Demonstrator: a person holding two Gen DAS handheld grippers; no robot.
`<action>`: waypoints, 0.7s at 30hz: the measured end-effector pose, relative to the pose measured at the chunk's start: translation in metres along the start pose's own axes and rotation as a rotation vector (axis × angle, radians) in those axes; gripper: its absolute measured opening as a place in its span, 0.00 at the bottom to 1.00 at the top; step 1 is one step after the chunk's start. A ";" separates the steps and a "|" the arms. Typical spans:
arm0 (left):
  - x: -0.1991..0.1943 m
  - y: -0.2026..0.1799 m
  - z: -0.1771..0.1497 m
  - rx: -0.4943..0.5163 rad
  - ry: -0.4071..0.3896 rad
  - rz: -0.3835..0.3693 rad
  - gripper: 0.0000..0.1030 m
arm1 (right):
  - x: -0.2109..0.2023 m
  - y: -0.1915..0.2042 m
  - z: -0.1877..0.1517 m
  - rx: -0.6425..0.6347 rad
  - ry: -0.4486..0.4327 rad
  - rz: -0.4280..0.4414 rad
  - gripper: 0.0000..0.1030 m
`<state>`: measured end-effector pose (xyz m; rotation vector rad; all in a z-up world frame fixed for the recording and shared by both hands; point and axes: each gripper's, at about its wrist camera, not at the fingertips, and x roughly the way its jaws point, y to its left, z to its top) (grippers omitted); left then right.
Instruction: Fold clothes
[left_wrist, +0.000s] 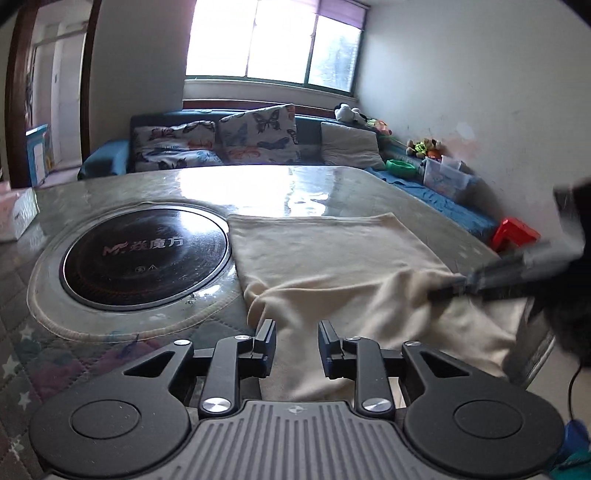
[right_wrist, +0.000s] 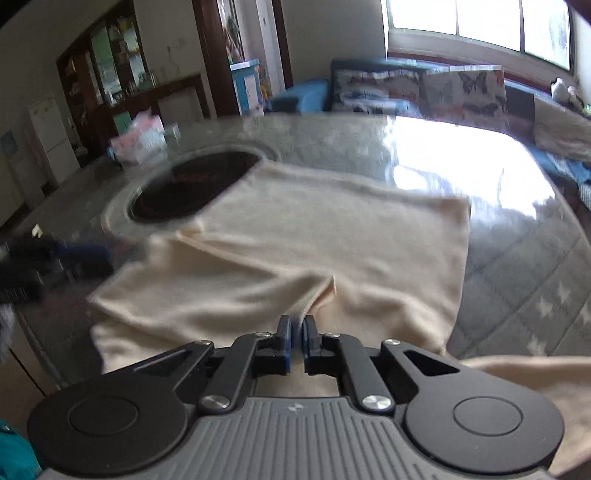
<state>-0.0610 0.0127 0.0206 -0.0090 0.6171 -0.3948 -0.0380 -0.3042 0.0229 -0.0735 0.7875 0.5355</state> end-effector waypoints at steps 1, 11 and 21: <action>0.002 0.002 0.000 -0.014 0.004 0.009 0.26 | -0.006 0.002 0.004 -0.007 -0.024 0.003 0.04; 0.015 0.021 -0.009 -0.050 0.089 0.026 0.26 | -0.047 0.012 0.004 -0.067 -0.031 -0.062 0.10; 0.044 0.022 0.017 -0.092 0.077 0.038 0.26 | -0.022 0.001 0.000 -0.048 -0.020 -0.076 0.13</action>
